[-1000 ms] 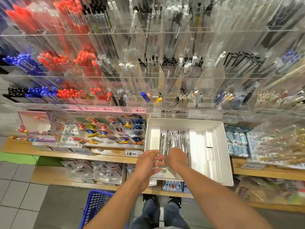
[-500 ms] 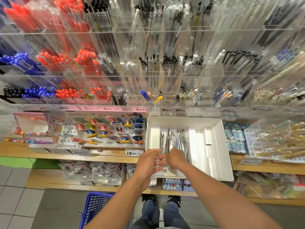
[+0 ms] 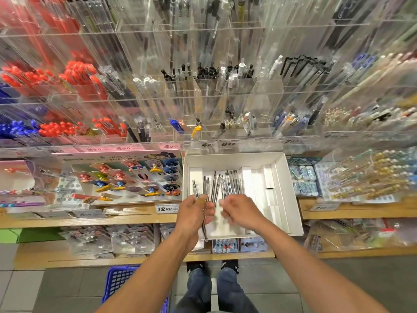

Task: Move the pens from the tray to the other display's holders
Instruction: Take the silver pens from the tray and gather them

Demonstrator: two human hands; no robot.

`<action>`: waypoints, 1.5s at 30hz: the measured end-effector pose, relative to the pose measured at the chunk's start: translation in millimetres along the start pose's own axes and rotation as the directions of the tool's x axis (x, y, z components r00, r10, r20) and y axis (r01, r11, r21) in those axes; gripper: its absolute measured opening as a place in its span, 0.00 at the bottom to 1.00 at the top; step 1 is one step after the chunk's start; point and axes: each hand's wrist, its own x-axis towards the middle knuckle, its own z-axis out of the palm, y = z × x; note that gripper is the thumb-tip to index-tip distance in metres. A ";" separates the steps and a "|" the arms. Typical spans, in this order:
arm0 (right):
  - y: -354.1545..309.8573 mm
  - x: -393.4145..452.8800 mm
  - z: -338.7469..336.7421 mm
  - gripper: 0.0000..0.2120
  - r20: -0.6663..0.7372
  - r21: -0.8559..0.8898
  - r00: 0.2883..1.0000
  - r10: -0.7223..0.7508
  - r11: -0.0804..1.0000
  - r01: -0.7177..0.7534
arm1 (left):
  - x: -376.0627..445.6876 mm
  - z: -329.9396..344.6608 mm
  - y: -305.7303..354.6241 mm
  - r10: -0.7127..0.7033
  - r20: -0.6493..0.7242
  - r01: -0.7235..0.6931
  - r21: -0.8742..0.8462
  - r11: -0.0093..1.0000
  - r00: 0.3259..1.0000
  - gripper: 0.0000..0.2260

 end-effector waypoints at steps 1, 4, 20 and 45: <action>7.5 13.5 1.8 0.15 -0.101 -0.090 0.994 0.045 0.994 -0.054 | 1.0 -0.8 -0.3 -0.008 -0.008 0.008 -0.013 1.000 1.000 0.08; 21.1 44.5 20.6 0.15 -0.184 -0.336 0.967 0.175 0.914 -0.230 | 2.7 -3.7 -1.8 -0.040 -0.013 0.040 -0.046 0.998 0.999 0.07; 13.2 43.8 24.7 0.08 -0.116 -0.212 0.977 0.178 0.957 -0.200 | 11.4 -2.3 -6.0 -0.079 0.001 0.079 -0.092 0.993 0.997 0.07; 31.1 50.1 32.2 0.13 -0.212 -0.562 0.960 0.181 0.782 -0.271 | 21.5 -8.5 -2.9 -0.134 0.080 0.148 -0.210 0.966 0.988 0.06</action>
